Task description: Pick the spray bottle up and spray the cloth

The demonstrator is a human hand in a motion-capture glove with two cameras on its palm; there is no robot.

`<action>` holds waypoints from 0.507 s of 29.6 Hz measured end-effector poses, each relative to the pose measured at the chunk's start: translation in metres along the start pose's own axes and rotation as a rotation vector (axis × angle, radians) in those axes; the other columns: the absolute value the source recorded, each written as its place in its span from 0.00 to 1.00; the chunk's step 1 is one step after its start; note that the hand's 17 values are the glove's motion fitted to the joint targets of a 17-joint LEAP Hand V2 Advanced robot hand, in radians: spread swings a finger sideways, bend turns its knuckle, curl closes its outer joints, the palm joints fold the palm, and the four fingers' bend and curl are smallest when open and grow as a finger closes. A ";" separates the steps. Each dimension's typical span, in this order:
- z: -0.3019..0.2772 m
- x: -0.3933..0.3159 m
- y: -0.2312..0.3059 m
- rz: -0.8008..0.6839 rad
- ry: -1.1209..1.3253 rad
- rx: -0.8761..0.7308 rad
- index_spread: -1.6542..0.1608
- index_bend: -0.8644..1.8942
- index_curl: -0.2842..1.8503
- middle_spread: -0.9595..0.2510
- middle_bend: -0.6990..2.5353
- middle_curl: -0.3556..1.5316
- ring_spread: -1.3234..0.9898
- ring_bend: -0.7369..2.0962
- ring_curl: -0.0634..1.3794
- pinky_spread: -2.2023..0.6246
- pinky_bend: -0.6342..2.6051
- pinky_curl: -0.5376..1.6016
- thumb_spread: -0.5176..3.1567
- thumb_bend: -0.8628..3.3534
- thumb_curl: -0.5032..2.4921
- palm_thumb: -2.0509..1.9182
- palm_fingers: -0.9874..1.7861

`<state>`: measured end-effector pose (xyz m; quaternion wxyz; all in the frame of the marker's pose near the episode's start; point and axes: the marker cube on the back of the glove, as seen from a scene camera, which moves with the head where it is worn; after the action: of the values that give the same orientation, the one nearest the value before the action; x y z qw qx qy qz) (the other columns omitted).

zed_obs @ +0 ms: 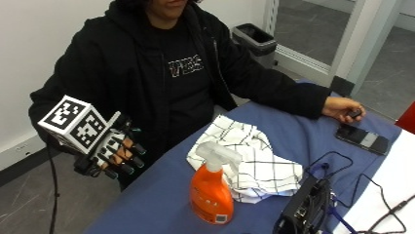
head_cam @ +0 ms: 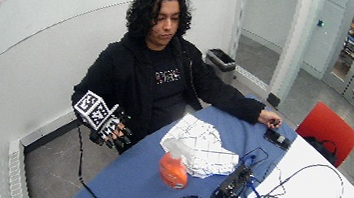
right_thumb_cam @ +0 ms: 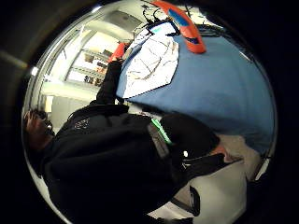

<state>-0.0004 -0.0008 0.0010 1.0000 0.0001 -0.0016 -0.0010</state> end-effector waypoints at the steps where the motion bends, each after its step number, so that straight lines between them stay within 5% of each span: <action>1: 0.000 0.000 0.000 0.000 -0.001 0.000 0.82 0.37 0.15 0.76 0.30 0.23 0.56 0.37 0.08 0.82 0.30 0.28 0.26 0.25 0.19 0.60 0.52; 15: 0.006 0.005 -0.033 -0.029 0.006 -0.016 0.74 0.36 0.21 0.76 0.31 0.30 0.55 0.39 0.17 0.85 0.30 0.35 0.40 0.24 0.22 0.62 0.50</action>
<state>0.0050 -0.0343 0.0067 0.9998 -0.0079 0.0014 -0.0155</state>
